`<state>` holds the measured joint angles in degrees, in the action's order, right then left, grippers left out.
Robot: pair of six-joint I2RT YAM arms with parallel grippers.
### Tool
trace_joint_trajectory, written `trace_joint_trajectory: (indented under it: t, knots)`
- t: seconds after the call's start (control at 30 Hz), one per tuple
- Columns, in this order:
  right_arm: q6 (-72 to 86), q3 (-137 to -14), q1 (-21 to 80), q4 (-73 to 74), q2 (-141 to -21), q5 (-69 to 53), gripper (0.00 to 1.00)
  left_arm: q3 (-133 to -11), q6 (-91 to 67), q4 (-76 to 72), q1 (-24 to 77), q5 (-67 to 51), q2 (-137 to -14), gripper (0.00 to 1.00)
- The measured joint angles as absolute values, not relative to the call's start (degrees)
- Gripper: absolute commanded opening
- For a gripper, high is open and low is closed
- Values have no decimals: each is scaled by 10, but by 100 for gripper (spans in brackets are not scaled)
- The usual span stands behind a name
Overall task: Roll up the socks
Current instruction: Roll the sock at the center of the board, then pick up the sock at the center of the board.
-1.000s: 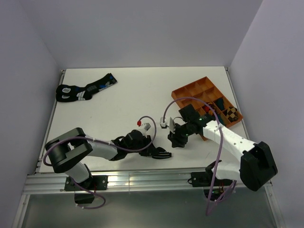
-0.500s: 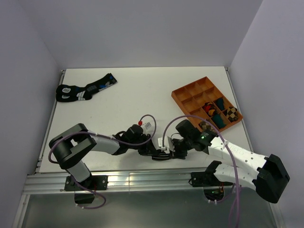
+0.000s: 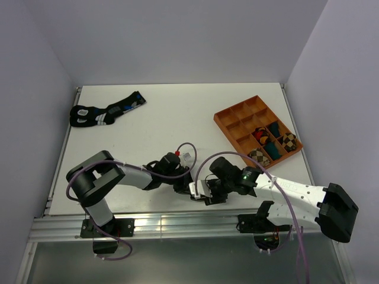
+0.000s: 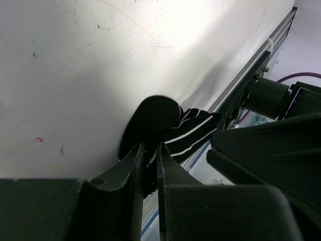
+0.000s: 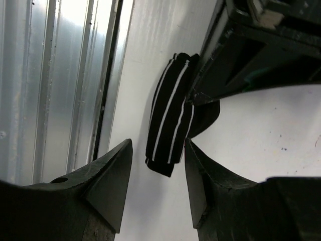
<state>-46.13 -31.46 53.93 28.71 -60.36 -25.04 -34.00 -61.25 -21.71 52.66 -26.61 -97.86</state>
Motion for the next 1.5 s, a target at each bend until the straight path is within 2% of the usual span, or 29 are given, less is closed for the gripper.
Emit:
trace_joint_trajectory:
  t: [0.6,1.13,1.4,1.5]
  knots:
    - [-445,-313,618,234,-658,-180,52,-350,-616,-224,506,-316,-1004,0]
    - [-431,-303,640,161,-718,-109,50,-351,-618,-229,493,-335,-1012,0]
    - [-424,-304,641,135,-735,-94,38,-351,-618,-224,484,-349,-1014,1]
    - [-420,-307,641,131,-741,-89,30,-351,-618,-222,481,-352,-1014,6]
